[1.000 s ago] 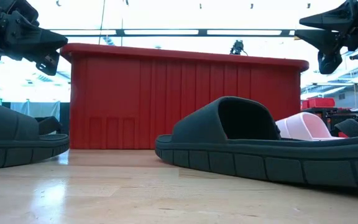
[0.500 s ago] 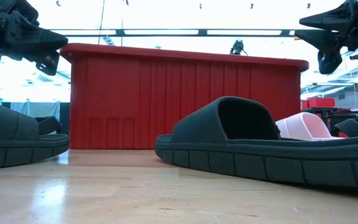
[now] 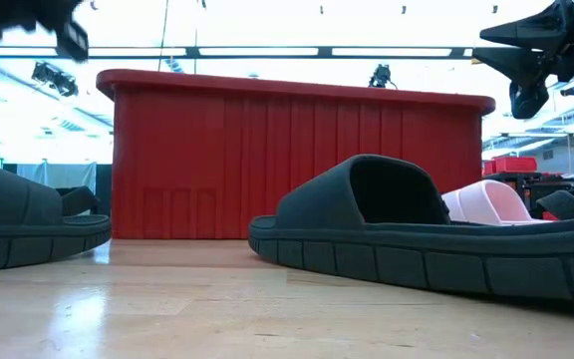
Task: Pick and place slides into bin
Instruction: Put the left black slipper into the red container
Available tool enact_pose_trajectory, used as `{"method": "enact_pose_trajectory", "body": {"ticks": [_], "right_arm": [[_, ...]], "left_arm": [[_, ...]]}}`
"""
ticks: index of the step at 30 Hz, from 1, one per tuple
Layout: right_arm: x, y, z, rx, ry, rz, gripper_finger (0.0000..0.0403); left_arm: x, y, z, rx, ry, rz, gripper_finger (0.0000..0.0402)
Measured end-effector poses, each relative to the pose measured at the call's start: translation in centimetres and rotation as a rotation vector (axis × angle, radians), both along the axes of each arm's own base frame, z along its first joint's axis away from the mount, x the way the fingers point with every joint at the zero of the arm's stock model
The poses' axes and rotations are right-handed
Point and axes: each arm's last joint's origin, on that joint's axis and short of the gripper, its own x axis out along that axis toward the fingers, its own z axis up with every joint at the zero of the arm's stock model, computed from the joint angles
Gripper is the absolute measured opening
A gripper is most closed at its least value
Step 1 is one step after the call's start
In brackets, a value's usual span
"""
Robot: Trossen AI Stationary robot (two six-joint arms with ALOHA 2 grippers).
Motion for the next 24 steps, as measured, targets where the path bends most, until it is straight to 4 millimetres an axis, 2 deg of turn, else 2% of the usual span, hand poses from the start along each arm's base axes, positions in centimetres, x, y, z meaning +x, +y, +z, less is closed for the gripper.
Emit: {"method": "enact_pose_trajectory", "body": {"ticks": [4,7,10,12,15,18,21,24], "right_arm": [[0.0,0.0,0.0,0.000,0.000,0.000,0.0126],[0.0,0.0,0.0,0.000,0.000,0.000,0.0126],[0.0,0.0,0.0,-0.001,0.000,-0.002,0.0126],[0.0,0.0,0.0,-0.001,0.000,-0.006,0.0126],[0.0,0.0,0.1,-0.008,-0.004,-0.011,0.0126],[-0.2,-0.1,0.9,0.012,-0.085,-0.017,0.0126],[-0.5,-0.2,1.7,0.061,-0.171,0.001,0.0126],[-0.8,-0.3,2.4,0.124,-0.264,0.056,0.0126]], "left_arm": [[-3.0,0.9,6.5,0.155,-0.162,0.116,0.0012],[-5.4,1.8,11.3,0.261,-0.222,0.269,0.0006],[-7.2,2.7,15.2,0.232,-0.230,0.391,0.0007],[-7.8,3.0,17.3,0.168,-0.235,0.419,0.0014],[-7.6,3.0,20.3,0.100,-0.248,0.414,0.0026],[-6.4,2.6,22.7,0.105,-0.240,0.406,0.0032],[-4.4,2.0,24.0,0.126,-0.204,0.401,0.0035],[-2.0,1.3,24.5,0.177,-0.153,0.401,0.0032]]}}
